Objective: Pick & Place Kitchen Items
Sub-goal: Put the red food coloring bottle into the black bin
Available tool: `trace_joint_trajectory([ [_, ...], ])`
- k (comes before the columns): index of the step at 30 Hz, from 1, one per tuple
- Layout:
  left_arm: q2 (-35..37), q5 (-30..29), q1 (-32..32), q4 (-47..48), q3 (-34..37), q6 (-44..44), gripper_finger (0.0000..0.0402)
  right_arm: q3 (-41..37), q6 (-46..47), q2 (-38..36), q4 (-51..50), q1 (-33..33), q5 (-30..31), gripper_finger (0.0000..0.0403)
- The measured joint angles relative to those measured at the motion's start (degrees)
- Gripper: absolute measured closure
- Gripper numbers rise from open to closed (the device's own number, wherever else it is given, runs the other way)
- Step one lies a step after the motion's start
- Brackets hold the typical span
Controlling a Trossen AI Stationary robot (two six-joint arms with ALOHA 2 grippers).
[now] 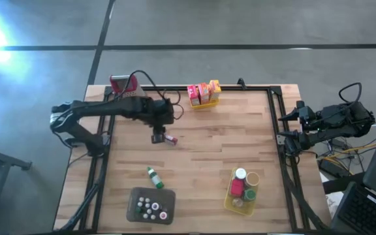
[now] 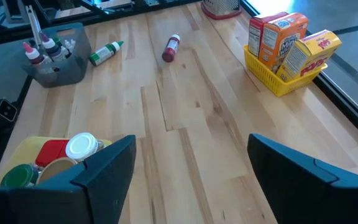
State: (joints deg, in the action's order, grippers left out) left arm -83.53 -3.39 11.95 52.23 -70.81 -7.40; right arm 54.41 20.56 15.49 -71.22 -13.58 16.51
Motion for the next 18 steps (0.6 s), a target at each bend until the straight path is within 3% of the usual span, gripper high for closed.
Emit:
trace_joint_trajectory([
  [5, -1.86, -0.43, 3.54, 5.04, 0.04, -6.29, 0.0262, 0.0, 0.0, 0.0, 0.0, 0.0, 0.0, 0.0082],
  [12, -4.7, -0.41, 3.84, 2.76, 0.02, -19.01, 0.0263, 0.0, 0.0, 0.0, -0.01, 0.0, -0.02, 0.006],
  [18, -8.77, -0.43, 3.84, 1.46, 0.02, -21.84, 0.0264, 0.0, 0.0, 0.0, -0.02, 0.0, 0.0, 0.0044],
])
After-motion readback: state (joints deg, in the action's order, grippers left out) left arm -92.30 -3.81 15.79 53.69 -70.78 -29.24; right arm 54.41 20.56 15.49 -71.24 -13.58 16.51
